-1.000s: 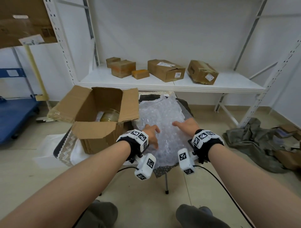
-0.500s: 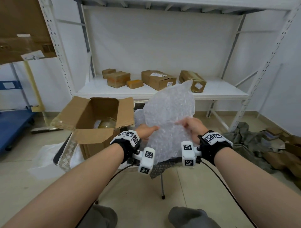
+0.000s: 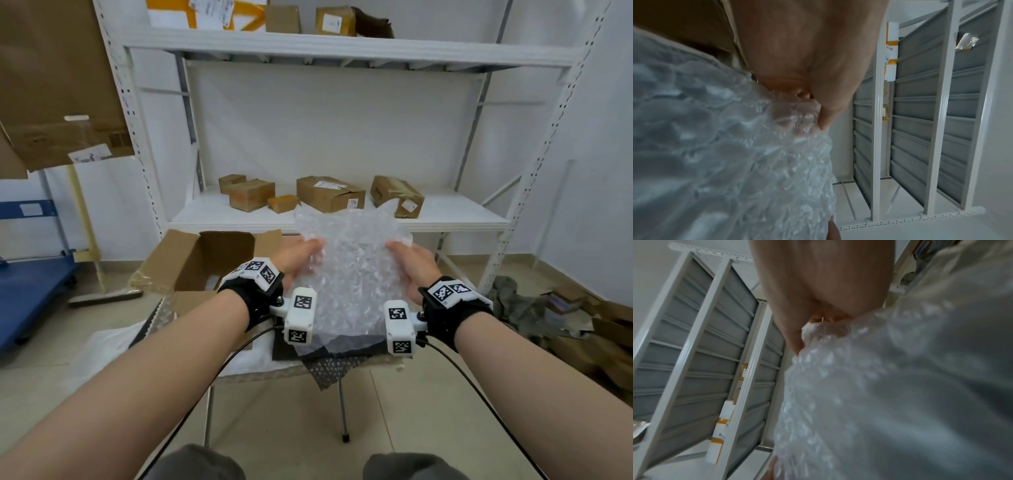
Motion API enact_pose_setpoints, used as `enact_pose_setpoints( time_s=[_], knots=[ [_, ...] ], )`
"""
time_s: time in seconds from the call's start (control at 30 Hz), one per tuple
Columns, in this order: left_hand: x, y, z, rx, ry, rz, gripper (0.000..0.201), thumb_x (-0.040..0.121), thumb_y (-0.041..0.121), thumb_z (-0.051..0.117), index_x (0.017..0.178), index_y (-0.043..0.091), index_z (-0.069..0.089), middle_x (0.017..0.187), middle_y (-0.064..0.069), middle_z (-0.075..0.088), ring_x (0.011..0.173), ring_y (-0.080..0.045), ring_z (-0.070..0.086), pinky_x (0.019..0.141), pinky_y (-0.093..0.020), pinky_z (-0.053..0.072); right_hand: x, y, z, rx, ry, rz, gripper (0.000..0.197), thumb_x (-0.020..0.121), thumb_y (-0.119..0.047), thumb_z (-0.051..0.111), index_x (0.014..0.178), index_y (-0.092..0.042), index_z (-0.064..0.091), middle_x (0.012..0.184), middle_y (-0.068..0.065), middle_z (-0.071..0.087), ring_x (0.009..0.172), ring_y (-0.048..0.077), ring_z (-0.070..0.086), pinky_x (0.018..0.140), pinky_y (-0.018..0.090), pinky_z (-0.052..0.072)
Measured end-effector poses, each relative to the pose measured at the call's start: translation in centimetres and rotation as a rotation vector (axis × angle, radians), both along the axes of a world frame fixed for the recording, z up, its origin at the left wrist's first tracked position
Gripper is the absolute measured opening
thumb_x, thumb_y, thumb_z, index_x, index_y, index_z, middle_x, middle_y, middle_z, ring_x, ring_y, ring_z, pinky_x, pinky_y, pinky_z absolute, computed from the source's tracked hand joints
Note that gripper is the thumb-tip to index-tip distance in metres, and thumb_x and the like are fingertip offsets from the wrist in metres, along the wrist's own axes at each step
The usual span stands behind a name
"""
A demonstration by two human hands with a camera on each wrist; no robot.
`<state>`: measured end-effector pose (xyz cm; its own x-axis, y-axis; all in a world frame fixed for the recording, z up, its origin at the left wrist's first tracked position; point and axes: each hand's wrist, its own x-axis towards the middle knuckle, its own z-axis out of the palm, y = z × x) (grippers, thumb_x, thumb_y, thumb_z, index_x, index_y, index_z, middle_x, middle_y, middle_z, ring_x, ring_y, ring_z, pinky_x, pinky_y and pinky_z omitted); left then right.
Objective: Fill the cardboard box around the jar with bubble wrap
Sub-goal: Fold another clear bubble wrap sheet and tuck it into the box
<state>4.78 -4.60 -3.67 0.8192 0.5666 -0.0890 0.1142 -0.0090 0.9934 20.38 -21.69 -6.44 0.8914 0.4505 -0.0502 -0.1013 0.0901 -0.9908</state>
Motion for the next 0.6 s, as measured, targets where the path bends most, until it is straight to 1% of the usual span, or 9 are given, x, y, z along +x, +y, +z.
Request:
enact_pose_setpoints(
  time_s=[0.07,0.17,0.23,0.3,0.4,0.47,0.53,0.57,0.6],
  knots=[
    [-1.2,0.7,0.2,0.012,-0.005,0.01,0.019,0.095,0.023,0.063,0.079,0.013,0.06,0.07,-0.003,0.058,0.059,-0.015,0.054,0.057,-0.027,0.046,-0.5,0.3,0.2,-0.038,-0.021,0.015,0.008,0.083,-0.016,0.073,0.089,-0.011,0.07,0.119,0.031,0.066,0.091,0.028,0.063,0.1,0.06,0.049],
    [-3.0,1.6,0.8,0.032,0.005,0.012,0.013,0.094,0.021,0.065,0.09,0.009,0.065,0.081,-0.01,0.068,0.069,-0.02,0.063,0.064,-0.031,0.052,-0.9,0.7,0.6,-0.085,-0.015,0.038,0.01,0.083,-0.011,0.072,0.093,-0.008,0.072,0.114,0.032,0.068,0.088,0.029,0.06,0.1,0.056,0.049],
    [-3.8,2.3,1.0,0.01,-0.004,0.019,0.024,0.095,0.019,0.063,0.109,0.001,0.066,0.102,-0.022,0.071,0.086,-0.029,0.067,0.079,-0.039,0.056,-1.3,0.9,0.9,-0.121,0.004,0.074,0.024,0.085,-0.015,0.072,0.107,-0.006,0.073,0.094,0.025,0.071,0.08,0.028,0.061,0.086,0.045,0.054],
    [-4.6,2.6,1.6,-0.017,-0.01,0.025,0.028,0.097,0.015,0.059,0.122,0.003,0.064,0.116,-0.022,0.068,0.096,-0.03,0.066,0.086,-0.041,0.054,-1.5,1.1,1.0,-0.137,-0.001,0.106,0.021,0.089,-0.014,0.068,0.108,-0.009,0.074,0.074,0.014,0.068,0.064,0.024,0.062,0.068,0.035,0.053],
    [-5.1,3.3,2.1,-0.061,-0.056,0.003,0.03,0.098,0.005,0.05,0.125,0.009,0.063,0.116,-0.013,0.068,0.092,-0.024,0.067,0.076,-0.032,0.057,-1.3,1.6,0.7,-0.135,0.019,0.125,0.022,0.087,-0.018,0.065,0.106,-0.018,0.077,0.087,0.021,0.07,0.076,0.037,0.066,0.08,0.044,0.057],
    [-5.5,3.2,2.3,-0.124,-0.082,0.024,0.032,0.099,0.001,0.045,0.124,0.01,0.062,0.109,-0.009,0.069,0.081,-0.018,0.071,0.066,-0.028,0.06,0.0,2.2,-0.3,-0.092,0.087,0.142,0.024,0.082,-0.034,0.074,0.102,-0.021,0.079,0.091,0.019,0.067,0.073,0.035,0.057,0.082,0.049,0.055],
    [-5.6,3.8,2.0,-0.197,-0.11,0.062,0.033,0.1,0.001,0.041,0.125,0.009,0.062,0.11,-0.01,0.068,0.086,-0.023,0.068,0.073,-0.034,0.058,0.8,2.6,-0.7,-0.031,0.144,0.155,0.029,0.089,-0.041,0.067,0.106,-0.023,0.079,0.12,0.02,0.069,0.092,0.03,0.051,0.099,0.057,0.048],
    [-5.8,3.7,2.0,-0.203,-0.099,0.079,0.033,0.1,0.003,0.041,0.123,0.007,0.064,0.105,-0.01,0.069,0.086,-0.026,0.064,0.074,-0.036,0.056,0.4,2.5,-0.5,-0.033,0.154,0.176,0.028,0.092,-0.035,0.061,0.107,-0.021,0.079,0.128,0.021,0.066,0.096,0.028,0.049,0.094,0.056,0.05],
    [-6.3,3.3,2.2,-0.255,-0.101,0.089,0.03,0.099,0.005,0.043,0.113,0.003,0.068,0.091,-0.011,0.07,0.077,-0.025,0.062,0.069,-0.034,0.055,-0.2,2.3,0.0,-0.015,0.185,0.196,0.026,0.088,-0.027,0.062,0.105,-0.016,0.079,0.127,0.024,0.065,0.092,0.03,0.048,0.081,0.047,0.05]
  ],
)
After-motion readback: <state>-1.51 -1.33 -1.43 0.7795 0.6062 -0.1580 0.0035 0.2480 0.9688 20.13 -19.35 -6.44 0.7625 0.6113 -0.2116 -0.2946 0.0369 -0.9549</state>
